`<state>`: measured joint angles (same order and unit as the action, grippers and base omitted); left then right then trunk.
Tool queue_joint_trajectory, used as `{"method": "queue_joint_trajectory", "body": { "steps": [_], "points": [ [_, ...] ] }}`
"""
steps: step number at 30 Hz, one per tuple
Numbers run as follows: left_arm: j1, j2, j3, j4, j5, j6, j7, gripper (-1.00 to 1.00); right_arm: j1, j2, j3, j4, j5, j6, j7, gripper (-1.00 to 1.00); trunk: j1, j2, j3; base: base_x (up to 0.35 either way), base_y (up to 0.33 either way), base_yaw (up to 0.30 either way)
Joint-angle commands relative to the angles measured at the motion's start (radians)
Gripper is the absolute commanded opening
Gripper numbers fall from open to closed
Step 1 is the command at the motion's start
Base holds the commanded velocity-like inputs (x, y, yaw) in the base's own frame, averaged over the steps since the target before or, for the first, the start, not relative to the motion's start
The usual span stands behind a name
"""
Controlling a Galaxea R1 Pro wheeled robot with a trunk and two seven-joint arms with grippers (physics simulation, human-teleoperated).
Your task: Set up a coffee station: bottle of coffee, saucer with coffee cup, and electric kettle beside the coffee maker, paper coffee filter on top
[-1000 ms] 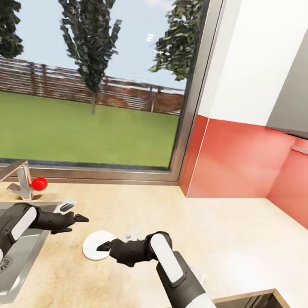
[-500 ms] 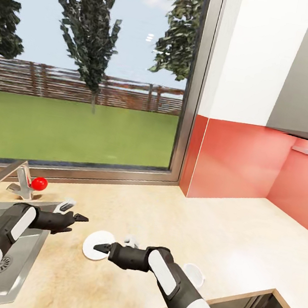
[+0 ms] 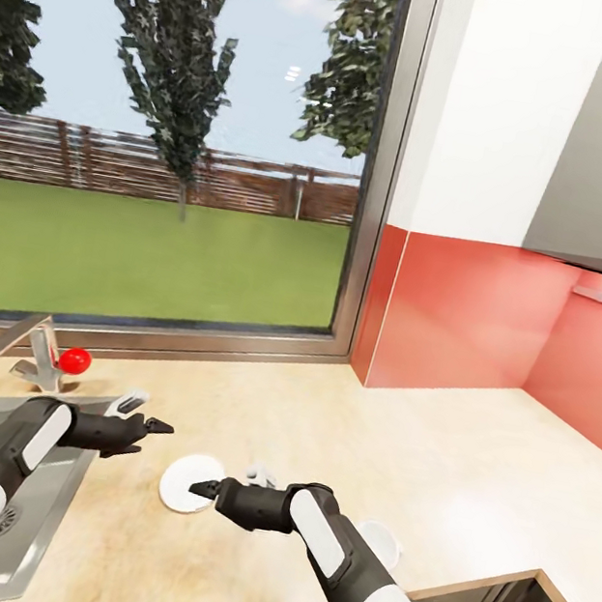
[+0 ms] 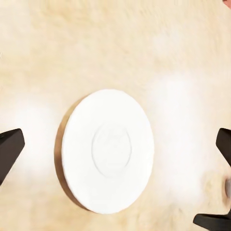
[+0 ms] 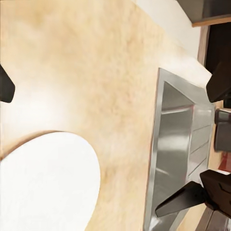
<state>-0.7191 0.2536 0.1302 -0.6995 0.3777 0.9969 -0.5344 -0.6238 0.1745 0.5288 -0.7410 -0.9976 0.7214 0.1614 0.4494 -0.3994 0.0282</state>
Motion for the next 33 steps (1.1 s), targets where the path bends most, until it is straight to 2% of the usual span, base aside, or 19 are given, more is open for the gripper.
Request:
{"method": "queue_joint_trajectory", "body": {
  "steps": [1, 15, 23, 33],
  "points": [
    [0.000, 0.000, 0.003, 0.000, -0.006, 0.005, -0.006, 1.00, -0.001, 0.000, 0.000, 0.002, 0.004, 0.002, 0.003, 1.00, 0.001, -0.001, 0.000, 0.181, 0.000, 0.000],
    [0.000, -0.001, 0.005, 0.002, -0.007, 0.005, -0.004, 1.00, -0.001, 0.000, -0.001, 0.007, 0.001, 0.001, -0.002, 1.00, 0.001, -0.001, 0.000, 0.025, 0.000, 0.000],
    [0.000, -0.013, 0.003, 0.056, -0.004, 0.005, -0.007, 1.00, -0.001, 0.000, -0.002, 0.009, 0.001, 0.001, -0.002, 1.00, 0.001, -0.001, 0.000, 0.156, 0.000, 0.000],
    [0.000, -0.017, 0.003, 0.063, -0.003, 0.005, -0.009, 1.00, -0.001, 0.000, -0.003, 0.009, 0.001, 0.001, -0.002, 1.00, 0.001, -0.001, 0.000, 0.023, -0.001, 0.000]
  ]
}}
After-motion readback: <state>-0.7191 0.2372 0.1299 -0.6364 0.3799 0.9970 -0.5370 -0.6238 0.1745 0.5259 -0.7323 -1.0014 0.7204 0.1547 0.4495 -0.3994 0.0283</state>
